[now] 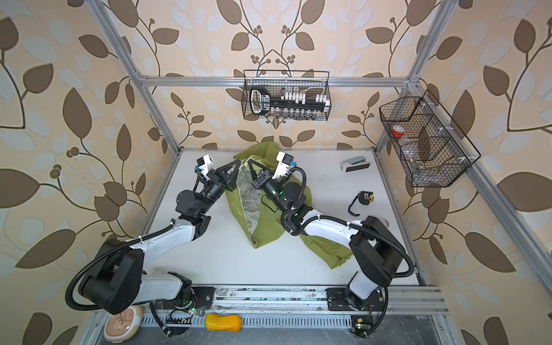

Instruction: Zip up the jacket

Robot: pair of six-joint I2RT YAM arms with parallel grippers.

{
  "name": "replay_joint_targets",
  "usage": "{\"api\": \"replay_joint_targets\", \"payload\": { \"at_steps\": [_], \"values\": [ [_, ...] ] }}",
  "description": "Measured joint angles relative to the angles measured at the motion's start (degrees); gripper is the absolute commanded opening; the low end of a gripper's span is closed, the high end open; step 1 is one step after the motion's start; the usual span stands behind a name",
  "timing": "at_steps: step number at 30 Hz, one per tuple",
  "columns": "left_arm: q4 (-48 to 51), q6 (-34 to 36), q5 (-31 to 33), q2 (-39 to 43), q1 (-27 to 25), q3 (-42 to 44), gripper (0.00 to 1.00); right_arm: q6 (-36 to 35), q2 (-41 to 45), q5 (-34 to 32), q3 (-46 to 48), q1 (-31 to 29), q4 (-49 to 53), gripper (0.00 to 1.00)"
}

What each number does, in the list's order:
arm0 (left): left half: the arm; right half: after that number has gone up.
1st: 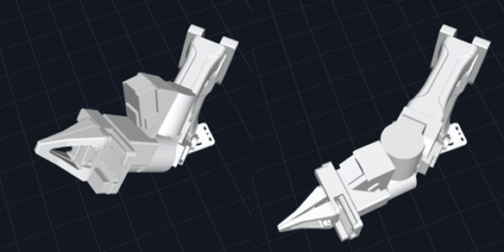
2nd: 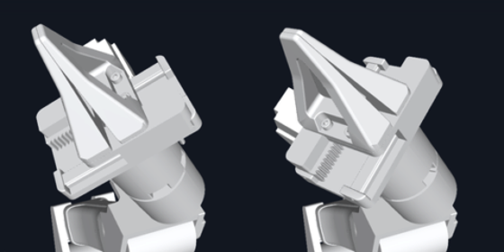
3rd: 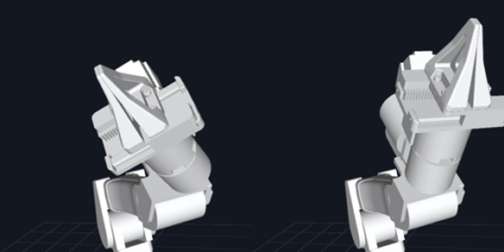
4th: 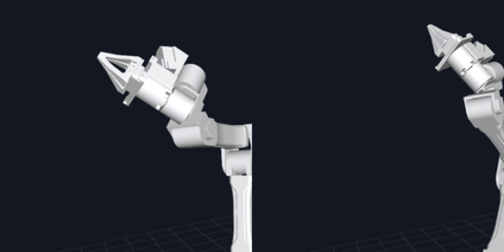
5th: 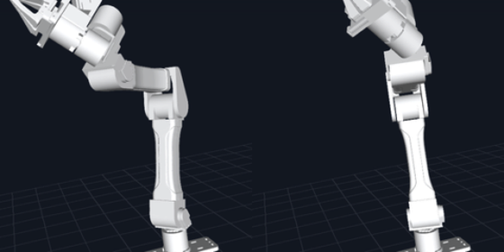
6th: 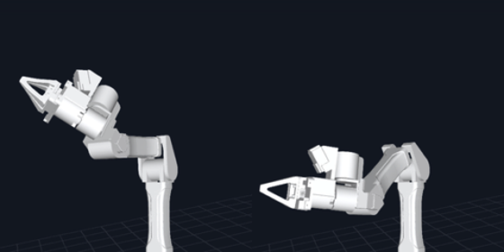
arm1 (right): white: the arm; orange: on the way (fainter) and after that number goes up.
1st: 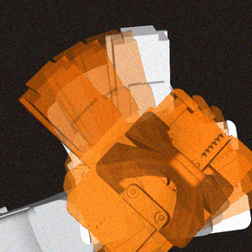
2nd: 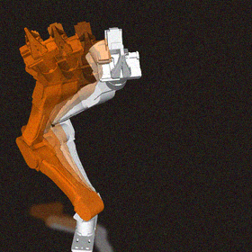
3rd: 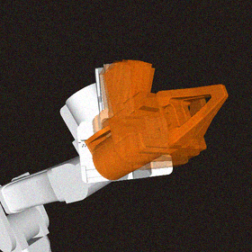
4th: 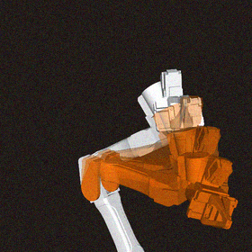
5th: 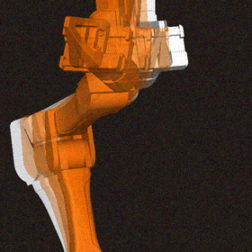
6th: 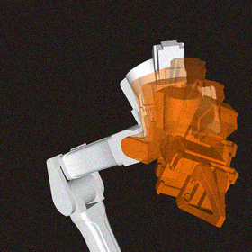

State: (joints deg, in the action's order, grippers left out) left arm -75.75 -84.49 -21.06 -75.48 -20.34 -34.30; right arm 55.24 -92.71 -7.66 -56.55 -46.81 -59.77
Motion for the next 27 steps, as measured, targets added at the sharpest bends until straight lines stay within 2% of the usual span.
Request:
{"api": "replay_joint_targets", "payload": {
  "at_steps": [27],
  "values": [
    [-0.79,-0.04,0.04,-0.15,-0.52,0.81,0.0,-0.87,0.87,-1.62,-0.02,0.09,0.44,0.0]
  ]
}}
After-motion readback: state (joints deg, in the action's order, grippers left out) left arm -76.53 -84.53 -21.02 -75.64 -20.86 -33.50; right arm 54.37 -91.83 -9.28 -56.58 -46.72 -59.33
